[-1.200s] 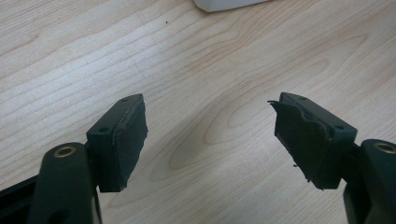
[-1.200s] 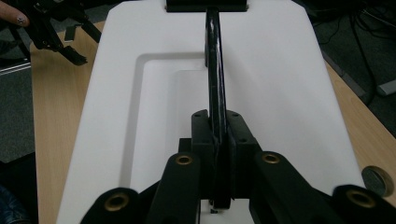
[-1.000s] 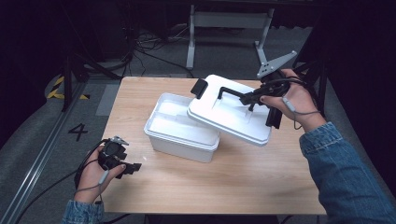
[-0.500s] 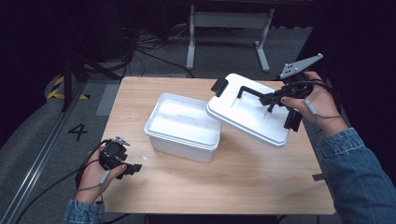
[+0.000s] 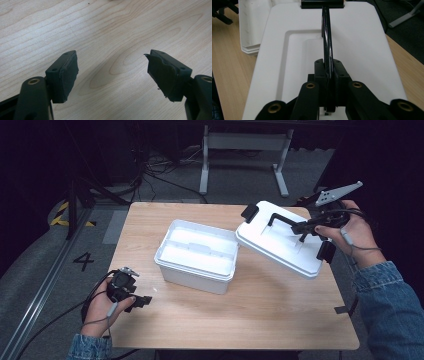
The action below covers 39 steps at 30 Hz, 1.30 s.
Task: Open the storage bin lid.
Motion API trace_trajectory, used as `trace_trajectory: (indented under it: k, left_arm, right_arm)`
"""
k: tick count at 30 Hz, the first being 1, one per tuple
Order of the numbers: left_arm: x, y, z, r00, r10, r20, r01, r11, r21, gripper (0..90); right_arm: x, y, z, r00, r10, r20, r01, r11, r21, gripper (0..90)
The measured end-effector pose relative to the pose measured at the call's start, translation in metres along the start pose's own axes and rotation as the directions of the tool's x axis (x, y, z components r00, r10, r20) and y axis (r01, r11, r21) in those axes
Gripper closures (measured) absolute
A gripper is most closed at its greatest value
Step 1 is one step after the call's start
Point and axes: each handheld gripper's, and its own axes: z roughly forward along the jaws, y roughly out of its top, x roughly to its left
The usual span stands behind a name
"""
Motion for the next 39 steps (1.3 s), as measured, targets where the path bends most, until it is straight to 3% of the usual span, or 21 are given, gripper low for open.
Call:
trace_trajectory:
  k: [9, 18, 23, 39]
  left_arm:
    - [0.001, 0.000, 0.001, 1.0000, 0.001, -0.001, -0.001, 1.0000, 0.002, 25.5]
    - [0.002, -0.001, 0.002, 1.0000, -0.005, 0.005, 0.005, 1.0000, 0.006, 25.5]
    - [0.001, -0.001, 0.003, 1.0000, -0.005, 0.000, 0.005, 1.0000, 0.008, 25.5]
    - [0.002, -0.001, 0.004, 1.0000, 0.000, -0.006, 0.000, 0.9999, 0.010, 25.3]
  right_arm:
    - [-0.018, -0.022, 0.004, 0.9981, 0.057, 0.024, -0.057, 0.9983, 0.011, 84.8]
    - [-0.035, -0.052, 0.023, 0.9924, 0.119, 0.033, -0.120, 0.9922, 0.034, 84.8]
    - [-0.042, -0.065, 0.036, 0.9905, 0.130, 0.043, -0.132, 0.9903, 0.042, 84.7]
    - [-0.046, -0.101, 0.078, 0.9864, 0.163, 0.020, -0.164, 0.9836, 0.074, 84.7]
